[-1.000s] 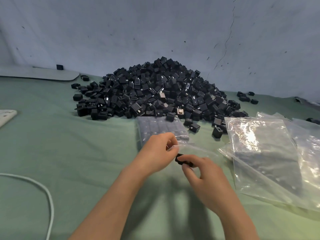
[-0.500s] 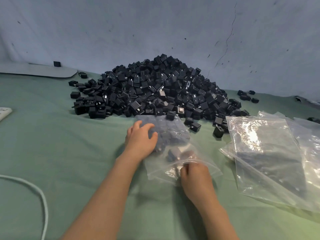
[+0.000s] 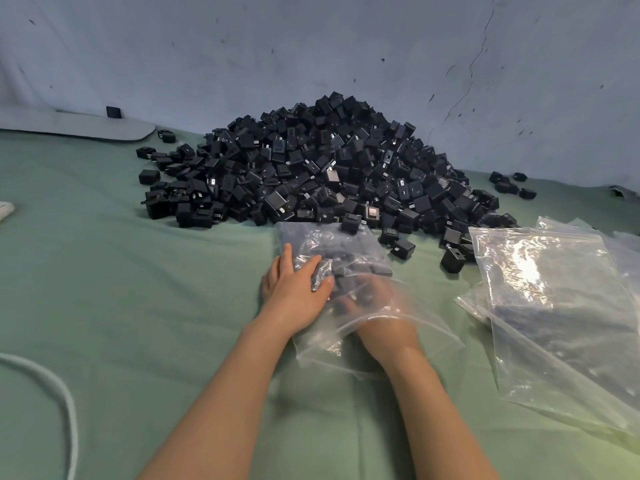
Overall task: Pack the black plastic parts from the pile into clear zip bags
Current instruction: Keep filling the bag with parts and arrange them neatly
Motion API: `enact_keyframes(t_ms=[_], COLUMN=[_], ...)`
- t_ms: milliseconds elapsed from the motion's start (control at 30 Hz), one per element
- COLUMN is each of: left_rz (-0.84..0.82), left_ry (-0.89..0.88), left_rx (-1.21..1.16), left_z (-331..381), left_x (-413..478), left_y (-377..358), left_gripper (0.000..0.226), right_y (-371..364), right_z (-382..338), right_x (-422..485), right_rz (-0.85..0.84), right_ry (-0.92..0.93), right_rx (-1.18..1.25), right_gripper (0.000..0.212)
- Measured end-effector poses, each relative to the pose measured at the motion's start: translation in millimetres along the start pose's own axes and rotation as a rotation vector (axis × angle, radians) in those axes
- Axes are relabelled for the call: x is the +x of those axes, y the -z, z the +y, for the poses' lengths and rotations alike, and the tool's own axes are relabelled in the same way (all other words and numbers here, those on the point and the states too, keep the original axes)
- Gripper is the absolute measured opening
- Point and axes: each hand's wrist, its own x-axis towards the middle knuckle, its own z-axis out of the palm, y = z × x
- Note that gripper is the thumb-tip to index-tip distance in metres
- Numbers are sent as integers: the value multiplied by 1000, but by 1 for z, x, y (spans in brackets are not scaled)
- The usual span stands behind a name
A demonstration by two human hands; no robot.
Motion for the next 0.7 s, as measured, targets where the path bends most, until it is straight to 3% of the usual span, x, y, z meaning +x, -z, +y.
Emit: enact_keyframes(t_ms=[167, 333, 567, 700], left_rz=[32, 63, 76, 69], left_ry=[1, 8, 2, -3], left_rx=[-13, -29, -41, -44], left_z=[1, 5, 5, 3], left_x=[-1, -3, -3, -3], left_y=[0, 2, 0, -1], left_gripper=[54, 53, 55, 60], right_y=[-1, -3, -13, -16], right_z=[6, 7, 14, 17], right_x=[2, 2, 6, 8], right_rz=[-19, 17, 138, 162], right_ry=[-26, -13, 72, 69], right_rx=[59, 78, 162, 189], right_gripper=[23, 6, 27, 28])
